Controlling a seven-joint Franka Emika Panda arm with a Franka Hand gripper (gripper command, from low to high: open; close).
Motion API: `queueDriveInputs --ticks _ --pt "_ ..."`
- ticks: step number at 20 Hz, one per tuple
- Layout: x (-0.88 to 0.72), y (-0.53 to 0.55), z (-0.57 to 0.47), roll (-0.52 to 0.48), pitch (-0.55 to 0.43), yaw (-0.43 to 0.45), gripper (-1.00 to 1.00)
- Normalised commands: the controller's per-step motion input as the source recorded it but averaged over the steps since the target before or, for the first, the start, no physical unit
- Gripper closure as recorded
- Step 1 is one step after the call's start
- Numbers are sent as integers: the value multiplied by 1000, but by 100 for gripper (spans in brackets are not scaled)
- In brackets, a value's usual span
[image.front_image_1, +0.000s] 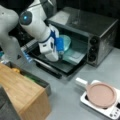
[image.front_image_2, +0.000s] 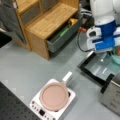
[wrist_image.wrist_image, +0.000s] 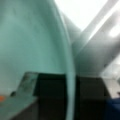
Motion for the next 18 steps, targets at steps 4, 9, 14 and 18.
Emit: queueDriveInputs --ticks 4,9,14,18 --pt "8 83 38 -39 -23 -93 100" --pt "35 18 93 -52 -11 -77 100" --pt "34 -64 172 -74 17 -42 100" --pt "22 -161 253 -99 74 7 100"
